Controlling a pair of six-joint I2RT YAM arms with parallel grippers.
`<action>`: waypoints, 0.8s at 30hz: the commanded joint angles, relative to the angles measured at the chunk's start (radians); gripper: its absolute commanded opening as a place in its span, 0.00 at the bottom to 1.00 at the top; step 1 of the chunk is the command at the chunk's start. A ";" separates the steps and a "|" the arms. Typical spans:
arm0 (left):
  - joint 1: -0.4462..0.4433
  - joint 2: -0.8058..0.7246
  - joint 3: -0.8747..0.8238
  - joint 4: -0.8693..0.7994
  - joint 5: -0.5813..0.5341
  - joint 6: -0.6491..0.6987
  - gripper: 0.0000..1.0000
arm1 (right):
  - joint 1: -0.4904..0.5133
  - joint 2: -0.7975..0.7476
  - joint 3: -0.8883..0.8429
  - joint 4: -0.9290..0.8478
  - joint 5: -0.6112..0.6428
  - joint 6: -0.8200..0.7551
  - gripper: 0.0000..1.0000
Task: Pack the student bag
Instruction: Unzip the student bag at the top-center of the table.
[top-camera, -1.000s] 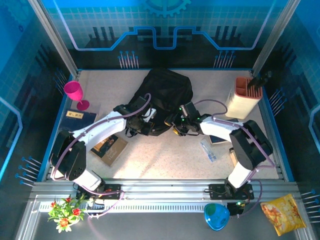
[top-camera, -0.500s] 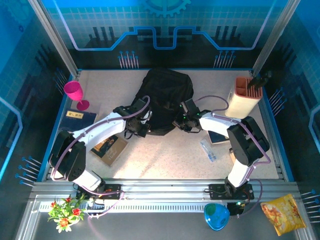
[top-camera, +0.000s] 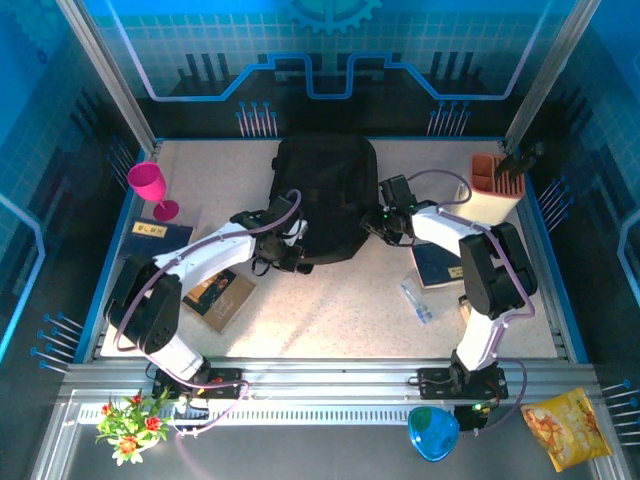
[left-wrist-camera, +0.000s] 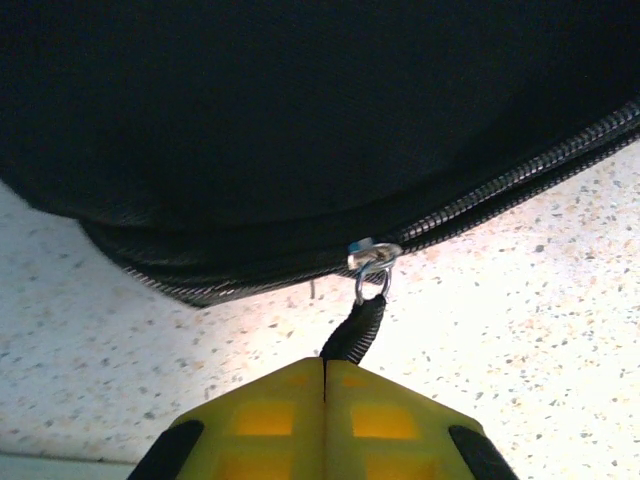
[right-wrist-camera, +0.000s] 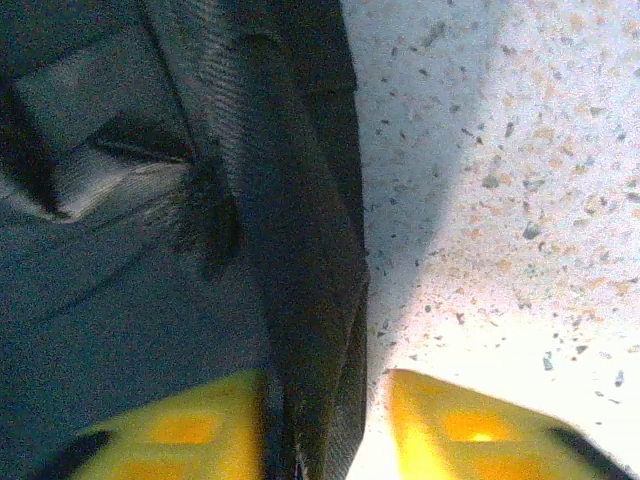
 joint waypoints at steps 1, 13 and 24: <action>-0.008 0.006 0.047 0.010 0.095 0.025 0.00 | 0.015 -0.138 -0.059 -0.010 -0.033 0.017 0.53; -0.009 -0.018 0.033 0.020 0.128 0.034 0.00 | 0.209 -0.221 -0.159 -0.031 0.056 0.382 0.75; -0.009 -0.042 0.011 0.021 0.117 0.028 0.00 | 0.298 -0.064 -0.037 -0.056 0.069 0.477 0.72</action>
